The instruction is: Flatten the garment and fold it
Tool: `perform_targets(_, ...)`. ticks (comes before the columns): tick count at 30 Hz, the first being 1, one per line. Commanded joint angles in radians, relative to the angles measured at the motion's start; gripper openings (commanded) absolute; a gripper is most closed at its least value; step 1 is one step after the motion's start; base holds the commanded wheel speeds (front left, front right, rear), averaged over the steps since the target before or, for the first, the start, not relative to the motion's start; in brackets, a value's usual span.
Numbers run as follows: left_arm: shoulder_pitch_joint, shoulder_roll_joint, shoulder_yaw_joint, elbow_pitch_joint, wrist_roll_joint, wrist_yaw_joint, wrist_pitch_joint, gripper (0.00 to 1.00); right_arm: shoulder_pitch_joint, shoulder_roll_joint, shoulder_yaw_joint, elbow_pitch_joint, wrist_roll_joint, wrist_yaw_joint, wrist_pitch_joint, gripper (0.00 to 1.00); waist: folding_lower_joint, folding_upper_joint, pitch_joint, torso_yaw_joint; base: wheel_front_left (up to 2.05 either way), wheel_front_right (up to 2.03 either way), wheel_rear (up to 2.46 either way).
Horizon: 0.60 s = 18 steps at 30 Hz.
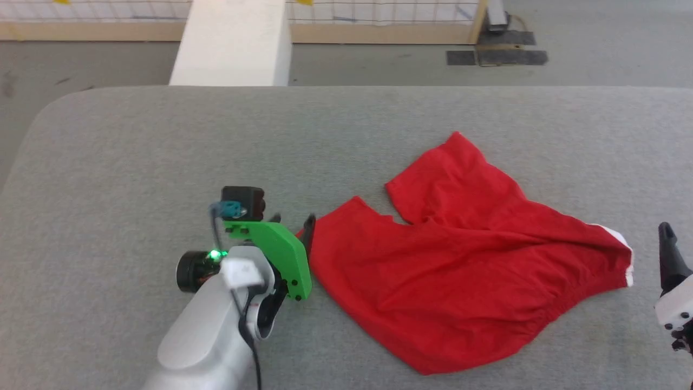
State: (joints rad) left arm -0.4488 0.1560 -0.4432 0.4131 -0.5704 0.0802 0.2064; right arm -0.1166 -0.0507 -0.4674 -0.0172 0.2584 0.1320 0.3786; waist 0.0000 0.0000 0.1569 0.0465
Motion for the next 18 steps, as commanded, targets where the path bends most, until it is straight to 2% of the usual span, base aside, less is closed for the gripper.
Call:
perform_targets(1, -0.031, -0.002, -0.010, 0.044, -0.010, 0.027, 0.079, 1.00, 0.010, 0.000, 0.010, 0.008, 0.015, -0.001, -0.009, 1.00, 0.0000, 0.0000, 0.005, -0.052, 0.00, 0.00, 0.00)
perform_targets(4, -0.070, 0.006, -0.040, 0.113, -0.003, 0.062, 0.229, 1.00, 0.015, 0.000, 0.026, 0.019, 0.024, -0.001, -0.017, 1.00, 0.0000, 0.0000, 0.006, -0.086, 0.00, 0.00, 0.00)
perform_targets(7, -0.079, 0.000, -0.061, 0.135, -0.020, 0.050, 0.320, 1.00, 0.018, 0.000, 0.027, 0.026, 0.029, -0.001, -0.027, 1.00, 0.0000, 0.0000, 0.009, -0.110, 0.00, 0.00, 0.00)
perform_targets(8, -0.075, -0.003, -0.069, 0.137, -0.031, 0.034, 0.344, 0.44, 0.020, 0.000, 0.025, 0.029, 0.031, -0.001, -0.030, 1.00, 0.0000, 0.0000, 0.010, -0.115, 0.00, 0.00, 0.00)
perform_targets(9, -0.072, -0.005, -0.075, 0.134, -0.038, 0.019, 0.351, 0.00, 0.022, 0.000, 0.022, 0.031, 0.033, -0.001, -0.033, 1.00, 0.0000, 0.0000, 0.010, -0.117, 0.00, 0.00, 0.00)
perform_targets(13, -0.053, -0.020, -0.045, 0.107, -0.086, -0.015, 0.307, 0.00, 0.038, 0.000, 0.008, 0.039, 0.033, -0.001, -0.039, 1.00, 0.0000, 0.0000, 0.002, -0.104, 0.00, 0.00, 0.00)
perform_targets(18, -0.015, -0.020, 0.075, 0.022, -0.163, 0.001, 0.174, 0.00, 0.050, 0.000, 0.019, 0.045, 0.029, -0.001, -0.037, 1.00, 0.0000, 0.0000, -0.026, -0.060, 0.00, 0.00, 0.00)
